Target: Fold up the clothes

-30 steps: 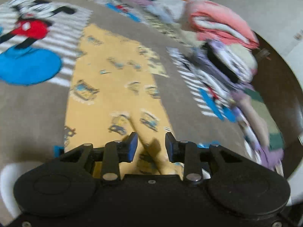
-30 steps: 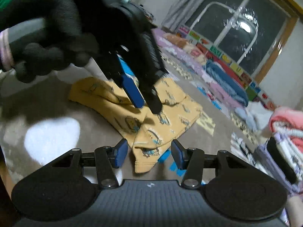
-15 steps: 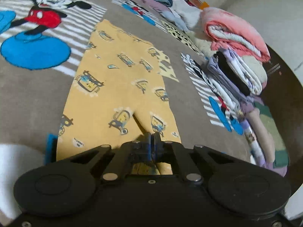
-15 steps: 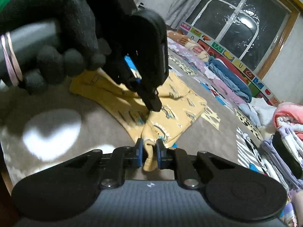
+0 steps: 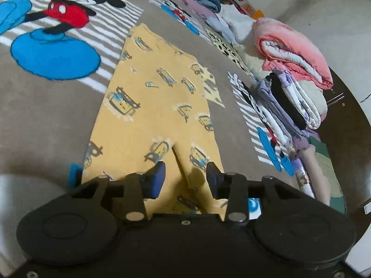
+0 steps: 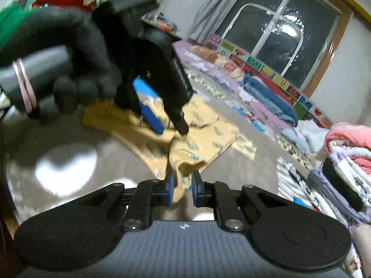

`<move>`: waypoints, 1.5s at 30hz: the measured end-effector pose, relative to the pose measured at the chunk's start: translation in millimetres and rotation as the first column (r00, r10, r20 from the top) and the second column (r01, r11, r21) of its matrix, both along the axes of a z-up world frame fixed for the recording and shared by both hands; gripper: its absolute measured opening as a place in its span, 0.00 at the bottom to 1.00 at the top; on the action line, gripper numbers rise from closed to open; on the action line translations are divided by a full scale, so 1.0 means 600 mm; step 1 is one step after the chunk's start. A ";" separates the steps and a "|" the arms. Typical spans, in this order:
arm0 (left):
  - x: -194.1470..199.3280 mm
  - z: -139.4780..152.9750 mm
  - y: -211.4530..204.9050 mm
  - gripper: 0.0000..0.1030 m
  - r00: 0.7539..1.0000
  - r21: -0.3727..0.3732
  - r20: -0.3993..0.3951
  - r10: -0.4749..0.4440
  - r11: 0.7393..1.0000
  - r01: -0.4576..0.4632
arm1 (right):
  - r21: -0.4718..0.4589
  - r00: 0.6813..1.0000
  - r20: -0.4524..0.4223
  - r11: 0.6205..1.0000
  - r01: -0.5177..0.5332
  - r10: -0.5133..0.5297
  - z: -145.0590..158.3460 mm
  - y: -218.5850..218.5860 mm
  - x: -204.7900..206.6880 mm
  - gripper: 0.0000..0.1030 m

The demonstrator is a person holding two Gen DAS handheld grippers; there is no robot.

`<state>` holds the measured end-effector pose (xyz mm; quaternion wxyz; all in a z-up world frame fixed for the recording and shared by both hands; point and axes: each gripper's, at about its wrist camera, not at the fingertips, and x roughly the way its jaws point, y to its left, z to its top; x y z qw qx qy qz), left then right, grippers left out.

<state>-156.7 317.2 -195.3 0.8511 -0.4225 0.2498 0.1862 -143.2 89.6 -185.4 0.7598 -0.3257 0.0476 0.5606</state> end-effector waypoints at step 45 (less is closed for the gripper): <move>0.048 0.014 -0.004 0.00 0.969 0.046 -0.082 0.233 0.972 -0.229 | 0.008 0.982 -0.186 1.000 -0.014 0.015 -0.013 0.140 0.085 0.06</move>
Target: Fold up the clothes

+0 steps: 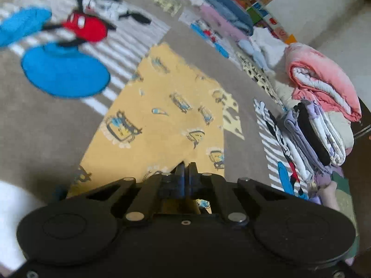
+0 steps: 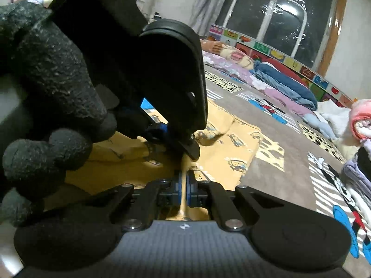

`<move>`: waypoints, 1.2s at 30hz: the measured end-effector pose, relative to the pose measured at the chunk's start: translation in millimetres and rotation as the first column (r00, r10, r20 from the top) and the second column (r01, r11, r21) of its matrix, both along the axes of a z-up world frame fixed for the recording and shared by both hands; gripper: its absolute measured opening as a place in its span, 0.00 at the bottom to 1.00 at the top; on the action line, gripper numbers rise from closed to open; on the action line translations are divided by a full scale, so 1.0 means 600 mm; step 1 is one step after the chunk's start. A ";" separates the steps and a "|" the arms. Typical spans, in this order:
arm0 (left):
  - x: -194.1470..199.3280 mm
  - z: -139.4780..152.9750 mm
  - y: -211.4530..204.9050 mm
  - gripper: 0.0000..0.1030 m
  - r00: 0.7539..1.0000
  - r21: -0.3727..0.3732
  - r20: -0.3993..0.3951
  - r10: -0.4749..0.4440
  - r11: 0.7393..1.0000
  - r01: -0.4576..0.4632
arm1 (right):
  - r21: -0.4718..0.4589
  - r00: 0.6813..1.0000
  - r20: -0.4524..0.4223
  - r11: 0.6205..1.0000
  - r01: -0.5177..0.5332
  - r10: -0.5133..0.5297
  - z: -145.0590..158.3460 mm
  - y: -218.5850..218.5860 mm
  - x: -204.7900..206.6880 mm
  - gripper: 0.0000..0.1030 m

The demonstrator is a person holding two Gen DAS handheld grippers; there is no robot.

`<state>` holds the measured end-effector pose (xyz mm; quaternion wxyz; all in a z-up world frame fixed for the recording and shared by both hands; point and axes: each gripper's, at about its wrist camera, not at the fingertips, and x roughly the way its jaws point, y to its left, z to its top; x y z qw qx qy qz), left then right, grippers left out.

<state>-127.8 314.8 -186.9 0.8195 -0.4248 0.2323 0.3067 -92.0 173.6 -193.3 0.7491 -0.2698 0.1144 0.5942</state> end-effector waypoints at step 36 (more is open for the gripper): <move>0.046 0.012 -0.031 0.13 0.876 0.283 -0.116 -0.468 0.830 0.480 | 0.048 0.992 -0.046 0.992 -0.118 0.120 0.023 -0.144 -0.017 0.31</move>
